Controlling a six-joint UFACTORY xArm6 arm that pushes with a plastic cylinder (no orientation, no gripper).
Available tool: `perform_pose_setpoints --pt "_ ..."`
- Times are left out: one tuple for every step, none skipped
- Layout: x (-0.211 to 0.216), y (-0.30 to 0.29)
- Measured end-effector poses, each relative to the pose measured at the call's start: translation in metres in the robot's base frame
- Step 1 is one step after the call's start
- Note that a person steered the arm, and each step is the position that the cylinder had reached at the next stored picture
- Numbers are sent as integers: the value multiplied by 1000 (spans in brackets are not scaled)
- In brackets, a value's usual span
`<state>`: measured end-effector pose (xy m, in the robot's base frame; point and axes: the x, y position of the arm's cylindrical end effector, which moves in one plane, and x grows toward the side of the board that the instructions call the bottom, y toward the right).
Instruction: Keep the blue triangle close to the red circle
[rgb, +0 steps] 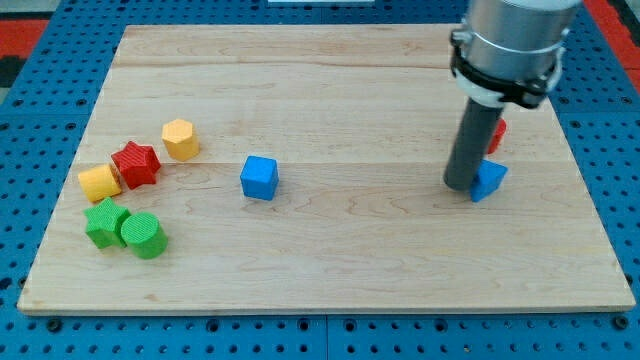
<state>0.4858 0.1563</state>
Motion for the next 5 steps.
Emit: perform_pose_setpoints --pt "19 22" --pt "11 36" --pt "-11 35" --pt "21 2" --pt "90 -81"
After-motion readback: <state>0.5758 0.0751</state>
